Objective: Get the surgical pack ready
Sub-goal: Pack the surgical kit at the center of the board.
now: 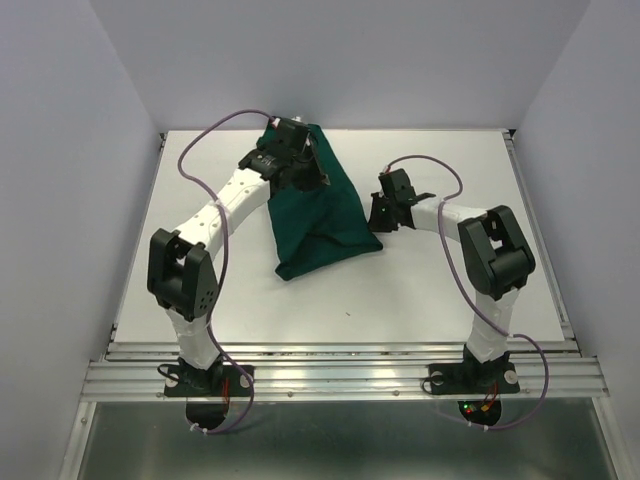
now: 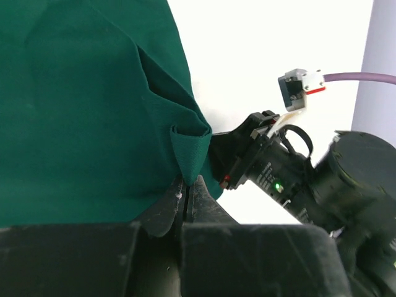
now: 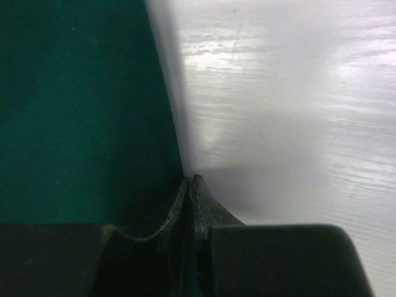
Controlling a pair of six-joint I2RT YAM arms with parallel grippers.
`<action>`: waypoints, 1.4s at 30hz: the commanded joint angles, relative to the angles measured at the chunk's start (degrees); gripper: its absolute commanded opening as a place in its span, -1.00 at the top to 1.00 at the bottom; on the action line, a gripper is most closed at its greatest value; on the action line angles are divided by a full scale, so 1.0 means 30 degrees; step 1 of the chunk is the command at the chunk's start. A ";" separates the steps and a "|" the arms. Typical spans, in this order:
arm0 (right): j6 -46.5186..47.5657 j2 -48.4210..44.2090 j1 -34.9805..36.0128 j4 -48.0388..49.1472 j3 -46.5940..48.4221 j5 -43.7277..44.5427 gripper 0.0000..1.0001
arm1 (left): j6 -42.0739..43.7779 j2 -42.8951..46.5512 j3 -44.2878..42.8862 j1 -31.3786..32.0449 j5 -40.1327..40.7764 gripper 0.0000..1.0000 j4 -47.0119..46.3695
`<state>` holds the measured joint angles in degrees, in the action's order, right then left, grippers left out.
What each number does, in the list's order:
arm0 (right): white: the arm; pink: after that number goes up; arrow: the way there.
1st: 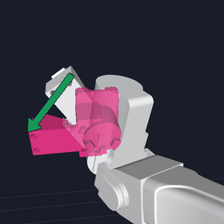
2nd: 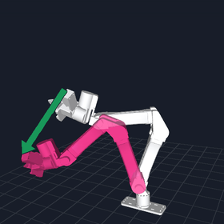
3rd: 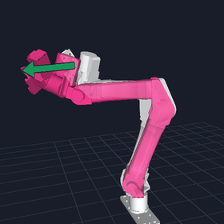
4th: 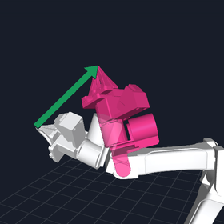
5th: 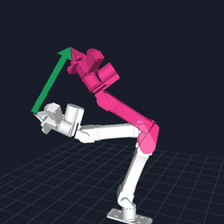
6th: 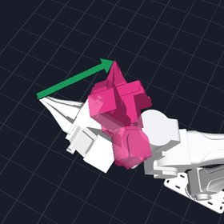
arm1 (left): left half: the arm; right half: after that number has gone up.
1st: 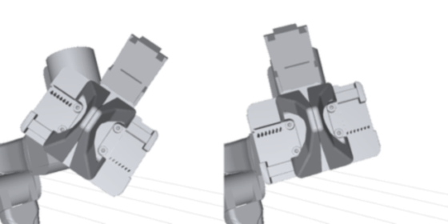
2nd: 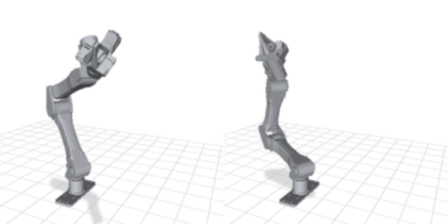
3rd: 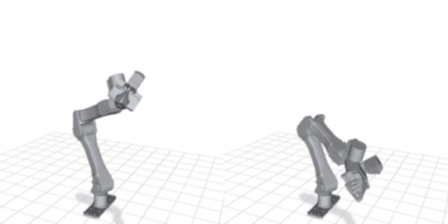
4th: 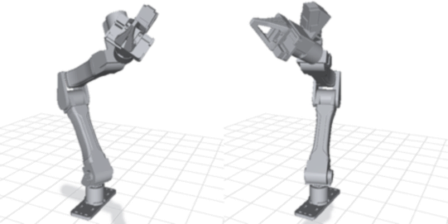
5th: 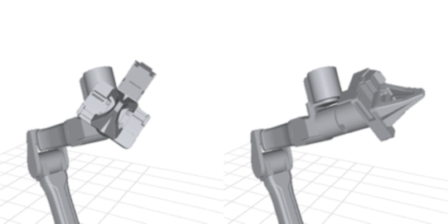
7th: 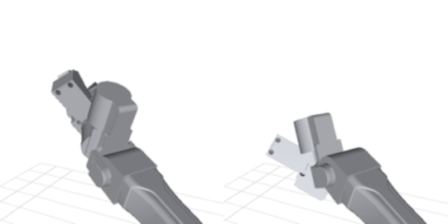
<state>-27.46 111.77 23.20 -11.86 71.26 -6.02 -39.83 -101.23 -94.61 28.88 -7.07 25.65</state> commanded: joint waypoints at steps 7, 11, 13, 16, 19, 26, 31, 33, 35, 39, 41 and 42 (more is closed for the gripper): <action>-0.0513 -0.0693 0.1085 0.0641 -0.0961 -0.0804 0.74 | -0.2131 -0.2143 -0.1365 0.1416 -0.1598 1.00 -0.2777; -0.0601 -0.0547 0.1085 0.0759 -0.0962 -0.0922 0.74 | -0.2717 -0.2993 -0.1598 0.1651 -0.1657 1.00 -0.3422; -0.0601 -0.0517 0.1290 0.0817 -0.0933 -0.0980 0.74 | -0.2951 -0.3519 -0.1949 0.1739 -0.1453 1.00 -0.3568; -0.0660 -0.0459 0.1464 0.0846 -0.0962 -0.0981 0.74 | -0.3478 -0.4223 -0.2243 0.1798 -0.1305 1.00 -0.3832; -0.0689 -0.0429 0.1466 0.0818 -0.0991 -0.1010 0.74 | -0.3801 -0.4750 -0.2564 0.1827 -0.1247 1.00 -0.4095; -0.0689 -0.0488 0.1466 0.0847 -0.1313 -0.0952 0.74 | -0.4416 -0.5075 -0.2859 0.1856 -0.0661 1.00 -0.4565; -0.0748 -0.0692 0.1466 0.0877 -0.1576 -0.0777 0.74 | -0.4593 -0.3353 -0.1342 0.1944 0.0244 1.00 -0.5674; -0.0690 -0.0751 0.1466 0.0906 -0.1635 -0.0718 0.74 | -0.4652 -0.2676 -0.0694 0.2003 0.0773 1.00 -0.6174; -0.0660 -0.0751 0.1466 0.0877 -0.1636 -0.0688 0.73 | -0.4652 -0.2000 0.0040 0.2032 0.1359 1.00 -0.6846; -0.0602 -0.0751 0.1466 0.0847 -0.1606 -0.0630 0.74 | -0.4505 -0.2931 -0.0774 0.2032 0.1099 1.00 -0.6852; -0.0631 -0.0780 0.1466 0.0876 -0.1635 -0.0600 0.74 | -0.4739 -0.3519 -0.1099 0.2032 0.0777 1.00 -0.6879; -0.0631 -0.0810 0.1466 0.0847 -0.1665 -0.0600 0.74 | -0.4768 -0.4073 -0.1391 0.2032 0.0543 1.00 -0.6938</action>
<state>-28.75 110.13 25.32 -8.34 67.77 -6.00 -51.79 -112.40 -94.48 33.34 -1.83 13.43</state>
